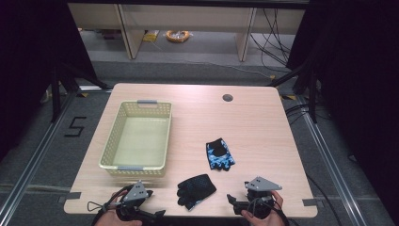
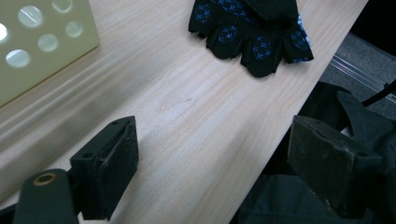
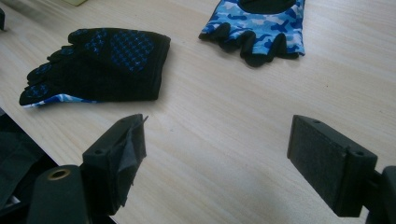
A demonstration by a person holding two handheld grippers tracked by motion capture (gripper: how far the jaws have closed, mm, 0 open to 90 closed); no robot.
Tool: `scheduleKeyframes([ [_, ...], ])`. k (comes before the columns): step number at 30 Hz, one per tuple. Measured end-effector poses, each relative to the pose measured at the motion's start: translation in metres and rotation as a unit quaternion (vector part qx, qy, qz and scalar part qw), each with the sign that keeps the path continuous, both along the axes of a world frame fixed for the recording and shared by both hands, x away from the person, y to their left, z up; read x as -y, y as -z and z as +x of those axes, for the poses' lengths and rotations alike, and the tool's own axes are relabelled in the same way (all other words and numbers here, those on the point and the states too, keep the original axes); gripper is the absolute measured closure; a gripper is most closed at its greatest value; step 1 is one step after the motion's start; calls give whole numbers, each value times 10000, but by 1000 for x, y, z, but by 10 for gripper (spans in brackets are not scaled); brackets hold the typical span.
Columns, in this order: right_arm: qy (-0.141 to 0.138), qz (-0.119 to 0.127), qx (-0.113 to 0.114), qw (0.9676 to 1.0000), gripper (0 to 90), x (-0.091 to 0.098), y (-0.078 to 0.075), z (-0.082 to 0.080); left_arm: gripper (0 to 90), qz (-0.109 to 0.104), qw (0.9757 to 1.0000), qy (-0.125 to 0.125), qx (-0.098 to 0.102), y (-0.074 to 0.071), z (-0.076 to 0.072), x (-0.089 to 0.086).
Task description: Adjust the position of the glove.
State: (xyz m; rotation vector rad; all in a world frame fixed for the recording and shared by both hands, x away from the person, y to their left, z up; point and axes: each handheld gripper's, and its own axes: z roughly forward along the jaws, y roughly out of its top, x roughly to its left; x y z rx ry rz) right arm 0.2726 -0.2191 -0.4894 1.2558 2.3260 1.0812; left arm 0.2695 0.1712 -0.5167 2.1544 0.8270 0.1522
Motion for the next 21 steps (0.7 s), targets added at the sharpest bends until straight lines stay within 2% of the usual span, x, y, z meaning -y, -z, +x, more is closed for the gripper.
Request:
scheduleKeyframes([
  [2,68,-53,74,9999,201,0,0,-1,158,75,10000,52,9,-1,1,-1],
  [3,-21,-9,-6,10000,201,0,0,0,158,-1,10000,1,1,0,0,0],
  [5,39,-70,49,10000,201,-1,0,-1,158,48,10000,33,8,0,0,-1],
  [6,-20,-26,44,10000,201,-1,1,0,158,3,10000,5,-3,0,0,0],
  [7,-67,-25,3,10000,201,-1,0,0,158,107,9999,41,23,0,1,-1],
  [9,-15,-27,25,10000,201,-2,0,-1,158,116,9999,43,23,0,1,-1],
  [12,-26,-31,54,10000,200,-2,0,0,158,-8,10000,-30,-2,0,0,1],
  [16,22,56,118,9999,236,-4,-3,1,158,-32,10000,-40,19,1,1,2],
  [17,-112,69,175,9998,253,-4,-3,3,158,-48,10000,-72,-7,1,0,2],
  [18,-115,45,199,9997,253,-5,-3,3,158,-57,9999,-101,-63,1,0,3],
  [20,-146,70,192,9997,253,-7,-4,5,158,-14,10000,-55,-55,0,1,3],
  [21,-163,84,177,9997,254,-8,-4,6,159,23,10000,-6,23,0,2,3],
])
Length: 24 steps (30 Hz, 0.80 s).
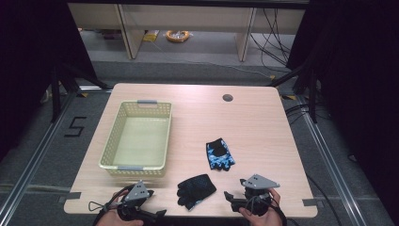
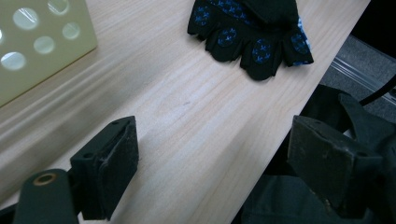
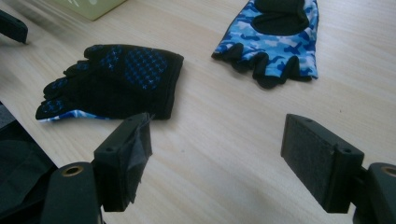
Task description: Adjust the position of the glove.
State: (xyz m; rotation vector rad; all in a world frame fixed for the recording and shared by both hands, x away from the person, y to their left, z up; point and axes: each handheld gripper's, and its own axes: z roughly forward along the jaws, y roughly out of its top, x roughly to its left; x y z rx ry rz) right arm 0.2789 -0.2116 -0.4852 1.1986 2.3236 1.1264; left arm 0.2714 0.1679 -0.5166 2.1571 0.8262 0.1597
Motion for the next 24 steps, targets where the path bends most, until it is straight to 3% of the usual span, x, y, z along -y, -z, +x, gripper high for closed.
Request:
scheduleKeyframes([
  [1,23,7,7,10000,260,-2,-1,1,159,6,10000,-23,8,0,0,1],
  [2,1,-18,49,10000,269,-2,-1,2,159,-178,9998,-93,-35,-1,-1,4],
  [4,-86,-5,83,9999,295,-5,-4,8,172,-279,9996,-83,11,-2,-1,8],
  [5,-54,46,79,9999,307,-7,-5,9,177,-222,9997,-88,-2,-3,0,9],
  [8,-213,49,125,9997,346,-11,-8,16,190,-324,9995,-13,62,-4,0,15],
  [10,-300,-7,218,9993,368,-15,-8,21,196,-368,9993,29,22,-4,0,21],
  [11,-326,4,154,9993,383,-19,-9,22,204,-323,9994,105,-37,-5,0,23],
  [12,-377,2,126,9992,397,-22,-10,24,209,-452,9989,60,47,-3,0,28],
  [13,-470,-8,218,9987,406,-24,-10,28,212,-275,9994,184,133,-4,2,29],
  [14,-489,5,189,9986,419,-27,-10,29,220,-377,9992,110,33,-4,1,33],
  [17,-674,-67,207,9975,458,-38,-8,38,248,-418,9990,152,27,-3,2,42],
  [21,-885,-142,168,9958,508,-48,-5,48,282,-352,9990,234,111,-3,5,50],
  [22,-917,-157,90,9956,517,-52,-5,50,297,-197,9990,349,194,-4,7,49],
  [24,-1008,-171,96,9947,537,-55,-4,55,311,-331,9992,233,48,-2,8,54],
])
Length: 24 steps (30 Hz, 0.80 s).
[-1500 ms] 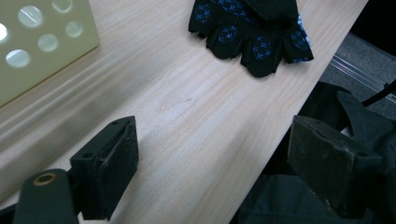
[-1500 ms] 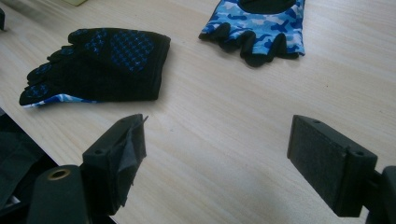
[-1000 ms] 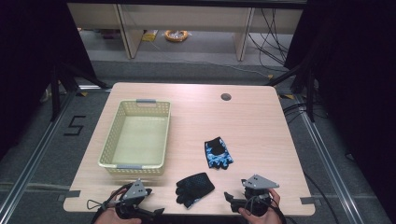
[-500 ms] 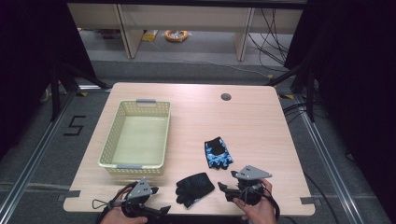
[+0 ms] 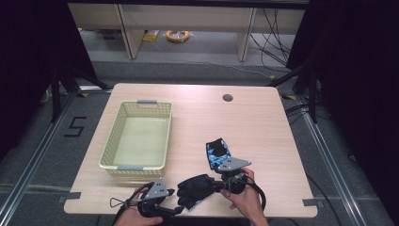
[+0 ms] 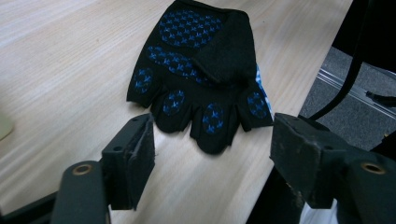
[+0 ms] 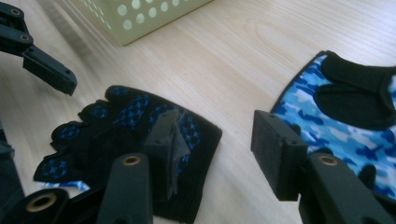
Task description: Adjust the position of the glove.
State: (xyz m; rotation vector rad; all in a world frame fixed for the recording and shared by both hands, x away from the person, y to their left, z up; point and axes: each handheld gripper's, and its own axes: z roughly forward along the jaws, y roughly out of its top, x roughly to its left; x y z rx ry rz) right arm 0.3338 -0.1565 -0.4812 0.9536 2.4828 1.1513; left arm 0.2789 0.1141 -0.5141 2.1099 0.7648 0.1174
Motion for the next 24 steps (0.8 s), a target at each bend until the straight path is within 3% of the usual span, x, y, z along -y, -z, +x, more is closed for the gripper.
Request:
scheduleKeyframes([
  [1,-9,-60,76,10000,548,-2,1,3,321,0,10000,3,10,0,1,1],
  [4,-86,-55,-38,9999,569,-8,4,10,343,-1,10000,-6,70,1,3,3],
  [6,-76,-59,-96,9999,576,-10,5,13,372,203,9994,135,241,0,5,1],
  [7,-102,-77,-76,9999,578,-11,6,16,374,44,9999,28,154,2,2,4],
  [9,-107,-120,-65,9998,595,-13,7,19,385,204,9995,119,200,2,2,4],
  [11,-87,-103,-205,9997,607,-15,8,19,402,162,9996,142,198,3,0,6],
  [12,-66,-38,-98,9999,611,-17,10,21,412,267,9990,245,252,2,1,6],
  [13,-60,-49,-89,9999,614,-17,11,22,425,182,9994,208,202,3,0,8],
  [15,-109,-134,-227,9996,624,-17,10,23,440,231,9992,240,227,3,-1,9],
  [17,-82,-71,-189,9998,629,-19,14,25,462,345,9986,277,291,2,0,10],
  [19,-75,-69,-290,9995,642,-20,15,27,482,324,9983,343,331,3,0,11],
  [20,-105,-101,-357,9993,645,-20,16,27,500,463,9973,416,380,3,2,11],
  [23,-105,-156,-363,9992,650,-21,21,30,557,503,9974,380,350,4,1,11],
  [24,-155,-214,-500,9984,655,-21,20,30,580,489,9975,383,339,4,1,11],
])
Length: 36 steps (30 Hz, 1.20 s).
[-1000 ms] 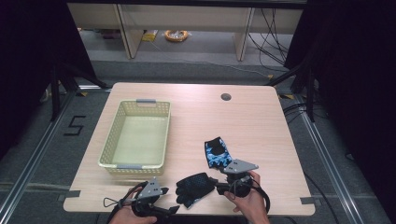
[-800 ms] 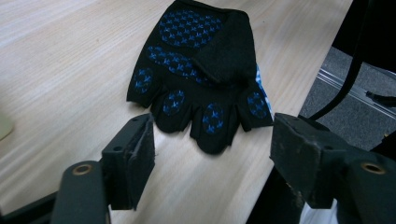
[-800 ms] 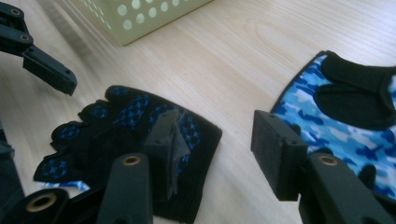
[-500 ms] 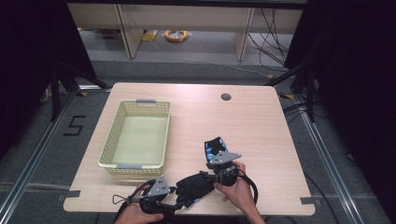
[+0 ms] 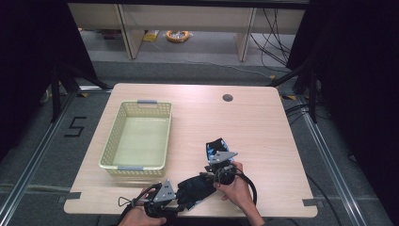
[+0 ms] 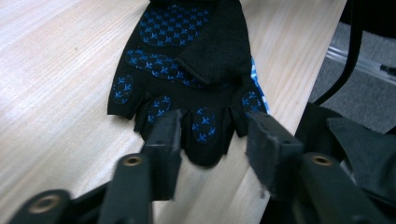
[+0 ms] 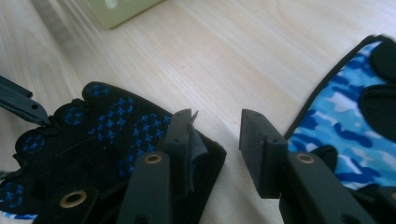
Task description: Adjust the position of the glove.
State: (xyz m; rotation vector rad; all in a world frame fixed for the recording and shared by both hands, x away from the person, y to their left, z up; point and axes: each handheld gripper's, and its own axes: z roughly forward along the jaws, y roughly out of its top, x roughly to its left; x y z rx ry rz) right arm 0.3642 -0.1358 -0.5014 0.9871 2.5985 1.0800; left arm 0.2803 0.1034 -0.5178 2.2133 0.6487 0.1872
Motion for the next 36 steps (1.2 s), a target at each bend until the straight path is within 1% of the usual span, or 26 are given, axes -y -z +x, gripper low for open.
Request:
scheduleKeyframes([
  [1,-51,-35,1,10000,661,0,2,1,602,66,10000,-10,61,0,1,-1],
  [3,0,45,-17,10000,679,-1,6,2,677,83,9999,-27,117,0,1,-2],
  [4,31,90,-117,9999,687,-1,6,1,704,142,9997,30,171,-1,3,-3],
  [5,31,90,-117,9999,687,-1,6,1,754,142,9997,30,171,-1,3,-3],
  [6,45,106,-282,9995,709,1,5,1,754,107,9999,-39,115,0,2,-3],
  [7,14,130,-274,9995,729,2,5,2,770,188,9996,-19,199,-1,4,-4],
  [8,37,280,-323,9991,751,2,7,1,792,118,9998,-67,140,-1,4,-3],
  [9,37,274,-290,9992,765,3,7,1,800,211,9996,-50,190,-1,5,-3],
  [10,11,241,-309,9992,784,4,6,1,807,202,9996,-61,200,-1,5,-3],
  [11,87,330,-288,9990,798,3,8,0,815,176,9996,-39,195,-1,5,-2],
  [12,65,257,-357,9990,830,6,6,0,829,157,9996,-43,211,-1,5,-1],
  [14,161,373,-376,9985,844,8,6,0,837,155,9997,-5,214,-3,7,-1],
  [15,177,361,-427,9983,847,10,4,-2,839,227,9994,14,277,-4,8,-1],
  [16,198,364,-412,9983,848,11,3,-3,841,189,9994,12,281,-5,9,-1],
  [18,322,564,-382,9972,849,14,1,-6,843,127,9993,3,355,-9,10,0],
  [19,328,525,-400,9973,849,17,-2,-7,844,214,9987,50,452,-13,12,-1],
  [20,372,632,-357,9967,850,20,-4,-9,844,121,9990,-5,427,-13,12,1],
  [22,488,788,-261,9954,849,26,-9,-13,844,206,9985,8,504,-15,17,3],
  [23,549,837,-249,9947,850,29,-11,-15,844,160,9986,21,509,-15,18,6],
  [24,640,846,-224,9941,849,33,-13,-18,843,255,9979,80,583,-16,21,7],
  [25,659,902,-218,9935,849,35,-13,-19,843,205,9985,79,496,-16,21,9],
  [28,781,894,-240,9926,848,41,-11,-20,843,269,9980,118,559,-14,26,16],
  [32,920,839,-324,9917,846,46,-4,-18,841,299,9985,118,453,-7,29,23],
  [33,889,769,-369,9924,845,46,-3,-18,840,391,9980,172,473,-6,30,23],
  [34,880,741,-369,9927,844,46,-2,-17,838,359,9985,180,386,-4,28,23],
  [36,905,657,-391,9930,837,45,1,-16,833,395,9980,181,456,-3,28,24],
])
